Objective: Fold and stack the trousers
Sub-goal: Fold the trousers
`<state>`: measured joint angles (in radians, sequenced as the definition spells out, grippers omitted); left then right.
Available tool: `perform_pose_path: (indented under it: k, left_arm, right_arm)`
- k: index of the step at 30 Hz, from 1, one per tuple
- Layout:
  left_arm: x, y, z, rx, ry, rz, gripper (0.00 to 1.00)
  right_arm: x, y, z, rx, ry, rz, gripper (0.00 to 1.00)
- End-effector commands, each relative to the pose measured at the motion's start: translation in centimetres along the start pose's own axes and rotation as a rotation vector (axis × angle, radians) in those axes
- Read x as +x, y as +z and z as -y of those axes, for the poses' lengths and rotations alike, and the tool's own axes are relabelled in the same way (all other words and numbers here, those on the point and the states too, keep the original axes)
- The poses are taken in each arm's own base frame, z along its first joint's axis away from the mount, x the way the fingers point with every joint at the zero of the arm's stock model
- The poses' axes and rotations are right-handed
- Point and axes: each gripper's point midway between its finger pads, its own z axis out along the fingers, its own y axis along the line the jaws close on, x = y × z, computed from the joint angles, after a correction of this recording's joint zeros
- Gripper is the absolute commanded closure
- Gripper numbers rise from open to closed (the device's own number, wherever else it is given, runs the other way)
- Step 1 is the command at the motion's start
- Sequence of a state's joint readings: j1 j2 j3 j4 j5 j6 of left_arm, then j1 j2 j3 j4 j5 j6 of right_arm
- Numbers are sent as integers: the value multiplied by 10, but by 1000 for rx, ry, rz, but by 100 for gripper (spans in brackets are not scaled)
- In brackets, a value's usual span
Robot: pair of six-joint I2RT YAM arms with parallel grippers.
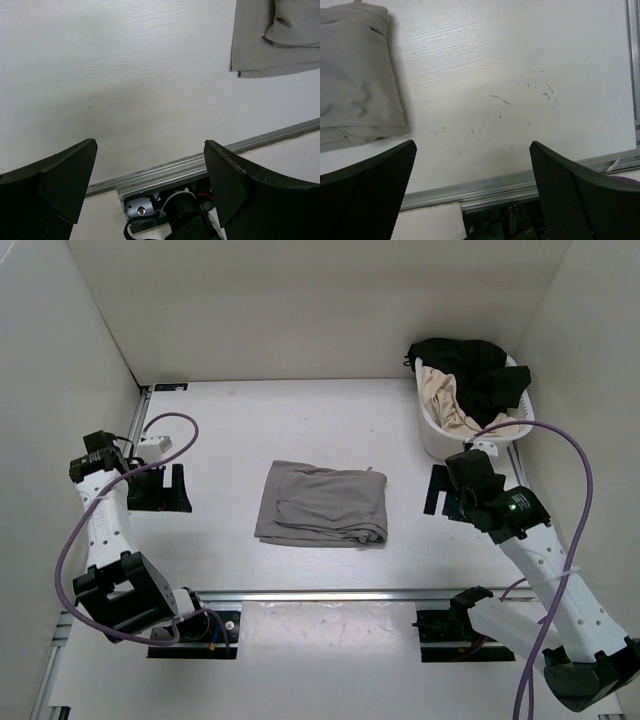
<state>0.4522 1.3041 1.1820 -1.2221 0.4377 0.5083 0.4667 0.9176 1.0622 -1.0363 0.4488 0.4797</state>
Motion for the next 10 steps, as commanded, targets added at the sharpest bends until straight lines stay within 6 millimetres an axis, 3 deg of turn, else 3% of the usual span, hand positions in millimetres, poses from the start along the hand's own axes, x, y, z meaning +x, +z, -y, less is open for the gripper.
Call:
perform_pose_path:
  k: [1,8,10]
  left_arm:
    - [-14,-10,4,2,21,71,0]
    - [-17,-11,6,7,6,83,0]
    - [-19,-14,4,-5,10,86,0]
  right_arm:
    - [-17,-3,7,29,-8,83,1]
    - [-11,0,14,61,-50,69,1]
    - [-18,-1,16,67,-36,106,1]
